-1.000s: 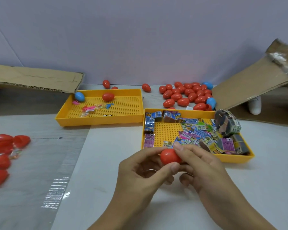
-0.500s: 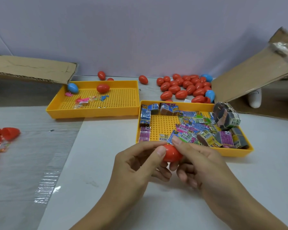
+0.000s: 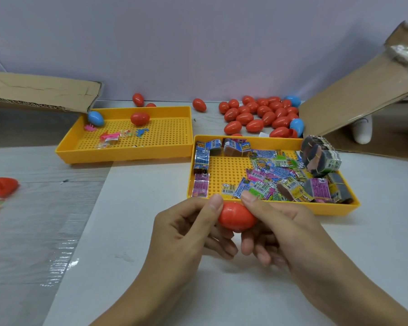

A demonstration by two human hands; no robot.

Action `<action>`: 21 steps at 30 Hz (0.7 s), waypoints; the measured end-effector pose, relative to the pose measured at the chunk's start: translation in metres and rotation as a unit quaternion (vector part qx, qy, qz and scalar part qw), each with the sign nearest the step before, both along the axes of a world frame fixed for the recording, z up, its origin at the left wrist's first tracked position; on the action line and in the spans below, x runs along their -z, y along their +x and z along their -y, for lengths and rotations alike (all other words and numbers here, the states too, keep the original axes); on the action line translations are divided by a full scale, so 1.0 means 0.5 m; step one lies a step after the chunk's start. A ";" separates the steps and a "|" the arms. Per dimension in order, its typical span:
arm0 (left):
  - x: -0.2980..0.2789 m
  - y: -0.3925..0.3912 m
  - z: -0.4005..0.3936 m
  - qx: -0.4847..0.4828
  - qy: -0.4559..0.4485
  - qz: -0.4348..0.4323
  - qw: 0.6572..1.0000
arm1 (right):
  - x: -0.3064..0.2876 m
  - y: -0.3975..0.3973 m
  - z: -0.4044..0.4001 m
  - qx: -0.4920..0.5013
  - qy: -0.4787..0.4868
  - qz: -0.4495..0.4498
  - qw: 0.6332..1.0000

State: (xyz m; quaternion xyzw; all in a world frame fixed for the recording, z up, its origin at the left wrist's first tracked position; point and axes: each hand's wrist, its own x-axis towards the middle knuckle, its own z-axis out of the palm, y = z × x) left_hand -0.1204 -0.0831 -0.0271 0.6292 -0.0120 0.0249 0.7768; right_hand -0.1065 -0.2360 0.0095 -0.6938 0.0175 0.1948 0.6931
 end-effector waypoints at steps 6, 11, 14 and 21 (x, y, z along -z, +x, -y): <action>0.000 -0.001 0.000 0.003 -0.002 -0.005 1.000 | 0.000 0.001 0.003 -0.006 -0.009 -0.003 1.000; 0.003 -0.002 0.001 -0.003 0.006 0.021 1.000 | 0.002 0.002 0.003 -0.002 -0.009 0.012 1.000; 0.011 -0.001 -0.002 -0.013 0.026 0.050 0.998 | 0.006 0.005 0.006 0.007 0.002 0.035 0.999; 0.016 -0.001 -0.006 0.016 -0.013 0.057 0.998 | 0.007 0.009 0.013 0.025 0.024 0.107 0.994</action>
